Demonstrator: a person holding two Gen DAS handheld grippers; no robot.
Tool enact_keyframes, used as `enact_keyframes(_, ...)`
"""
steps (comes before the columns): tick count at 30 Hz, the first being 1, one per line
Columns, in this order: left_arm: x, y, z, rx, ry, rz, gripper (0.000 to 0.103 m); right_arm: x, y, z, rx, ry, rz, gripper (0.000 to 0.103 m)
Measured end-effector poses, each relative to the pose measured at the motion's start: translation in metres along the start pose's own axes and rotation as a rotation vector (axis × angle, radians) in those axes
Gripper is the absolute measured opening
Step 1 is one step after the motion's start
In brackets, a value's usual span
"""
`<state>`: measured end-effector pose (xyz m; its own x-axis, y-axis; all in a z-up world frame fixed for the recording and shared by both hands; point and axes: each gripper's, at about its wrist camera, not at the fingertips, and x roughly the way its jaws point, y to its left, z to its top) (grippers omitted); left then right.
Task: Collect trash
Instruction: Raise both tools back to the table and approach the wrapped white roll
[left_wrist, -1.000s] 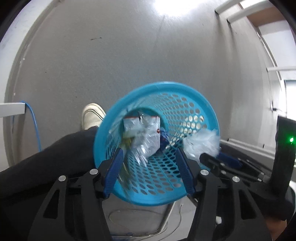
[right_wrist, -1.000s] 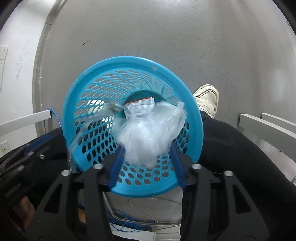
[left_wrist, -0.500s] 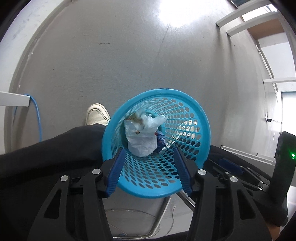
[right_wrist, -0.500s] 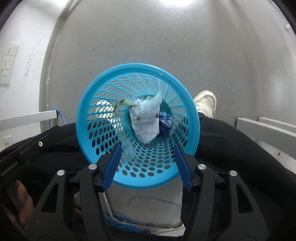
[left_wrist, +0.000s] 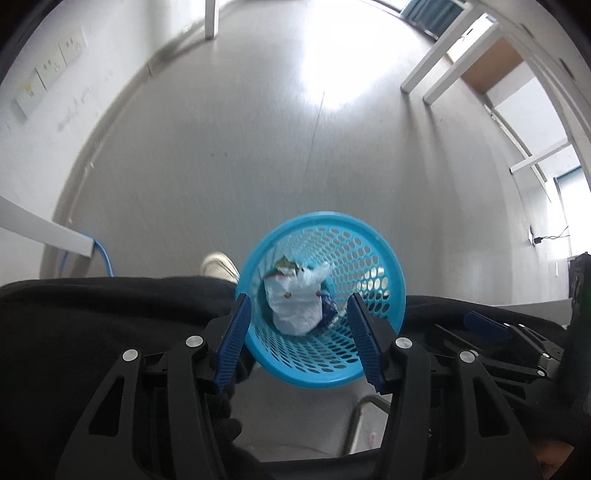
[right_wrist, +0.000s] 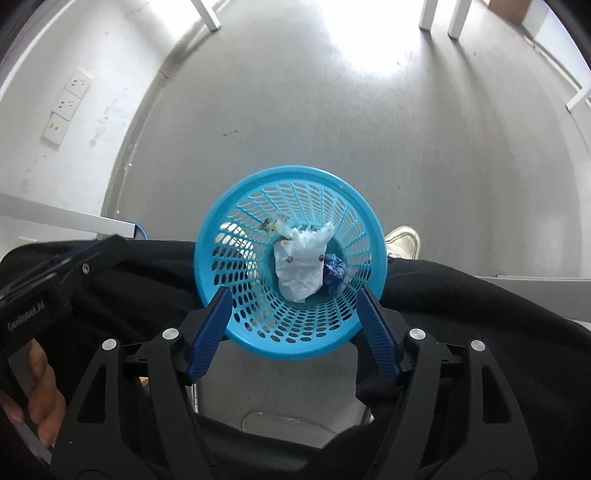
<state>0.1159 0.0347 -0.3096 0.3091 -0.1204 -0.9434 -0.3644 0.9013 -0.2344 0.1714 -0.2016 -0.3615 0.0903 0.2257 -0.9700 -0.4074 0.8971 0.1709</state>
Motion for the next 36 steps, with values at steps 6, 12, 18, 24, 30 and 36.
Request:
enact_keyframes(6, -0.026, 0.002, -0.012, 0.018, -0.063, -0.004, 0.059, -0.034, 0.007, -0.020, -0.047, -0.071, 0.012, 0.072)
enact_keyframes(12, -0.053, 0.001, -0.021, 0.054, -0.118, 0.013, 0.066, -0.064, 0.012, -0.036, -0.079, -0.120, 0.015, 0.077)
enact_keyframes(18, -0.080, 0.005, -0.036, 0.059, -0.142, -0.010, 0.070, -0.097, 0.015, -0.056, -0.088, -0.175, 0.046, 0.083)
enact_keyframes(24, -0.111, 0.006, -0.056, 0.088, -0.194, -0.013, 0.077, -0.125, 0.020, -0.081, -0.130, -0.207, 0.051, 0.085)
enact_keyframes(30, -0.140, 0.004, -0.072, 0.145, -0.269, 0.007, 0.087, -0.160, 0.024, -0.105, -0.178, -0.278, 0.057, 0.090)
enact_keyframes(36, -0.164, 0.006, -0.084, 0.172, -0.333, -0.004, 0.097, -0.204, 0.025, -0.130, -0.205, -0.376, 0.068, 0.092)
